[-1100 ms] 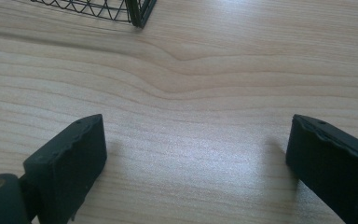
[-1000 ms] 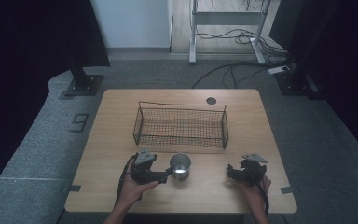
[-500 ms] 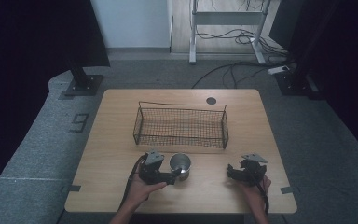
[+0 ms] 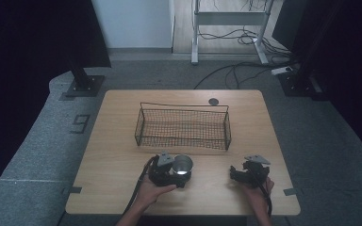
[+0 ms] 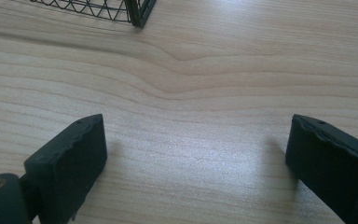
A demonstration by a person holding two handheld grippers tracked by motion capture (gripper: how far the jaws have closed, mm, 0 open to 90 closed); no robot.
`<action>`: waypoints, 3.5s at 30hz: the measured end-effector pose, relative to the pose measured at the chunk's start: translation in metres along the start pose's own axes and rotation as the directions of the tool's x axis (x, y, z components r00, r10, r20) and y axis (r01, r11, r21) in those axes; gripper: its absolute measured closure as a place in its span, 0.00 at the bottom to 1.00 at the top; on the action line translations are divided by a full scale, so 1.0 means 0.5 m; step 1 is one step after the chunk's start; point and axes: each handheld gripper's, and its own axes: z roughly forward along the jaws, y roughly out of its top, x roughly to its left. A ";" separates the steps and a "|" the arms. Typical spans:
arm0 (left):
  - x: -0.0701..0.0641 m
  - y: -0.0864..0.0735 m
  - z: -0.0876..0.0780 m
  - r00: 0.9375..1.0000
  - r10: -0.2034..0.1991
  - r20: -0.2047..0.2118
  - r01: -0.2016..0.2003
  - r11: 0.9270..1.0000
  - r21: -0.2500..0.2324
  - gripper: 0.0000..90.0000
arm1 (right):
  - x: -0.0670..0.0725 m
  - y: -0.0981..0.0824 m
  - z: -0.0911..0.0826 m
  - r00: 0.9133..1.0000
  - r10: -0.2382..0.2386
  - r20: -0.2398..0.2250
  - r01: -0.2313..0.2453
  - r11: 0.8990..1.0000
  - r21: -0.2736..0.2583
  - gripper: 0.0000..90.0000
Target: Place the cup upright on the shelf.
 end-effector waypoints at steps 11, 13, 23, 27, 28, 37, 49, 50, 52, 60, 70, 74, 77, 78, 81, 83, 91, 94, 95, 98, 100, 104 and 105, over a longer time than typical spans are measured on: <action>-0.010 0.001 0.037 0.999 0.004 -0.046 -0.003 1.000 0.007 0.09 | 0.000 0.000 0.000 1.000 0.000 0.000 0.000 1.000 0.000 0.06; -0.010 -0.002 0.041 0.999 0.004 -0.052 -0.004 1.000 0.009 0.13 | 0.000 0.000 0.000 1.000 0.000 0.000 0.000 1.000 0.000 0.06; -0.009 -0.008 0.035 0.997 0.050 -0.065 -0.051 0.999 -0.007 0.17 | 0.000 0.000 0.000 1.000 0.000 0.000 0.000 1.000 0.000 0.06; -0.005 -0.009 0.028 0.997 0.052 -0.063 -0.054 0.998 -0.028 0.17 | 0.000 0.000 0.000 1.000 0.000 0.000 0.000 1.000 0.000 0.06; -0.005 -0.009 0.028 0.997 0.052 -0.063 -0.054 0.998 -0.028 0.17 | 0.000 0.000 0.000 1.000 0.000 0.000 0.000 1.000 0.000 0.06; 0.006 -0.001 0.003 0.997 0.045 -0.065 -0.049 0.997 -0.054 0.17 | 0.000 0.000 0.000 1.000 0.000 0.000 0.000 1.000 0.000 0.06; 0.024 0.010 -0.020 0.998 0.016 -0.062 -0.021 0.996 -0.082 0.17 | 0.000 0.000 0.000 1.000 0.000 0.000 0.000 1.000 0.000 0.06; 0.026 0.011 -0.021 0.998 0.015 -0.063 -0.021 0.996 -0.082 0.17 | 0.000 0.000 0.000 1.000 0.001 0.000 -0.001 1.000 0.000 0.06; 0.027 0.011 -0.021 0.998 0.012 -0.065 -0.017 0.996 -0.084 0.17 | 0.000 0.000 0.000 1.000 0.001 -0.001 -0.001 1.000 0.001 0.06; 0.033 0.014 -0.021 0.997 0.013 -0.080 -0.019 0.996 -0.085 0.17 | 0.000 0.000 0.000 1.000 0.001 -0.001 -0.001 1.000 0.000 0.06; 0.039 0.023 -0.025 0.996 0.015 -0.091 -0.023 0.996 -0.090 0.17 | 0.000 0.000 0.000 1.000 0.002 -0.001 -0.002 1.000 0.001 0.06; 0.044 0.030 -0.029 0.995 0.016 -0.095 -0.025 0.995 -0.096 0.17 | 0.000 0.000 0.000 1.000 0.001 -0.001 -0.001 1.000 0.001 0.06; 0.046 0.035 -0.031 0.995 0.015 -0.096 -0.025 0.995 -0.097 0.17 | 0.000 0.000 0.000 1.000 0.001 -0.001 -0.001 1.000 0.001 0.06; 0.046 0.037 -0.032 0.995 0.015 -0.095 -0.024 0.995 -0.098 0.17 | 0.000 0.000 0.000 1.000 0.001 -0.001 -0.001 1.000 0.000 0.06; 0.046 0.041 -0.034 0.995 0.018 -0.097 -0.028 0.994 -0.102 0.17 | 0.000 0.000 0.000 1.000 0.002 -0.001 -0.002 1.000 0.001 0.06; 0.046 0.045 -0.036 0.995 0.020 -0.098 -0.031 0.994 -0.104 0.17 | 0.000 0.000 0.000 1.000 0.002 -0.001 -0.002 1.000 0.001 0.06; 0.045 0.055 -0.042 0.995 0.025 -0.100 -0.037 0.993 -0.111 0.17 | 0.000 0.000 0.000 1.000 0.002 -0.001 -0.002 1.000 0.001 0.06; 0.046 0.061 -0.044 0.994 0.028 -0.102 -0.040 0.993 -0.114 0.17 | 0.000 0.000 0.000 1.000 0.001 -0.002 -0.001 1.000 0.001 0.06; 0.046 0.063 -0.044 0.994 0.031 -0.103 -0.043 0.993 -0.113 0.17 | 0.000 0.000 0.000 1.000 0.002 -0.001 -0.002 1.000 0.001 0.06; 0.048 0.068 -0.045 0.994 0.033 -0.106 -0.045 0.993 -0.111 0.17 | 0.000 0.000 0.000 1.000 0.002 -0.001 -0.002 1.000 0.001 0.06; 0.051 0.071 -0.046 0.994 0.028 -0.105 -0.040 0.993 -0.112 0.17 | 0.000 0.000 0.000 1.000 0.002 -0.001 -0.002 1.000 0.001 0.06; 0.057 0.073 -0.044 0.994 0.020 -0.108 -0.032 0.994 -0.109 0.17 | 0.000 0.000 0.000 1.000 0.002 -0.002 -0.002 1.000 0.001 0.06; 0.058 0.073 -0.043 0.994 0.019 -0.110 -0.031 0.994 -0.108 0.17 | 0.000 0.000 0.000 1.000 0.001 -0.002 -0.001 1.000 0.001 0.06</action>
